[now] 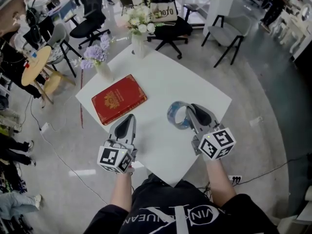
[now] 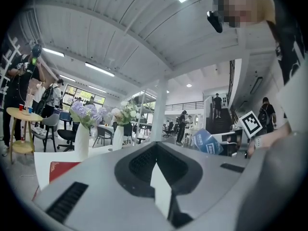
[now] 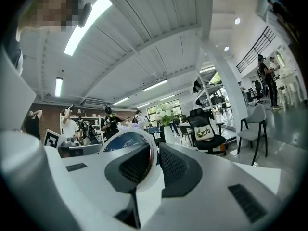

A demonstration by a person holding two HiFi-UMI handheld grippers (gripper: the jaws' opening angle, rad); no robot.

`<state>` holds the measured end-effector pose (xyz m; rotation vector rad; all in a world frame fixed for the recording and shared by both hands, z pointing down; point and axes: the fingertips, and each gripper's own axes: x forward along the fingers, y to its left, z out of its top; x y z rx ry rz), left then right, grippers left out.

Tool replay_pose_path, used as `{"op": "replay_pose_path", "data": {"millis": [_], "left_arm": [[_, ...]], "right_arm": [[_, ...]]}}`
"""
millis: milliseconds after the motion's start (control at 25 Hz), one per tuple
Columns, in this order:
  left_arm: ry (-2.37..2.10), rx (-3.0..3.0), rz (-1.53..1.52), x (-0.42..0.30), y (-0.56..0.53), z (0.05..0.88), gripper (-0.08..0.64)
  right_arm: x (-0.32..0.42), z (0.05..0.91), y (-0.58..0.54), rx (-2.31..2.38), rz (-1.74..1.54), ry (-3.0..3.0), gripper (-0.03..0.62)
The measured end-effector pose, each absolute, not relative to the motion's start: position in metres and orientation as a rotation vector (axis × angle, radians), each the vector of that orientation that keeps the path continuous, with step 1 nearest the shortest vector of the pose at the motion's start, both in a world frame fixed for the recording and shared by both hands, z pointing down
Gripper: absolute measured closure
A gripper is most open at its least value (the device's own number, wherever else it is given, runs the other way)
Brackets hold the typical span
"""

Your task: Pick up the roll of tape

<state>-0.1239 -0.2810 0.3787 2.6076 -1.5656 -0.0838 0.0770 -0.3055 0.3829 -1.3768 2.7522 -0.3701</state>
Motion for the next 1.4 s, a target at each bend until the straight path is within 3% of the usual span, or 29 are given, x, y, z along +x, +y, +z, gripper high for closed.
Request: {"op": "replay_pose_path", "data": {"millis": [1400], "left_arm": [[-1.612, 2.622, -0.134, -0.121, -0.289, 0.344, 0.557]], "right_arm": [[0.082, 0.346, -0.308, -1.288, -0.268, 2.698, 0.518]]}}
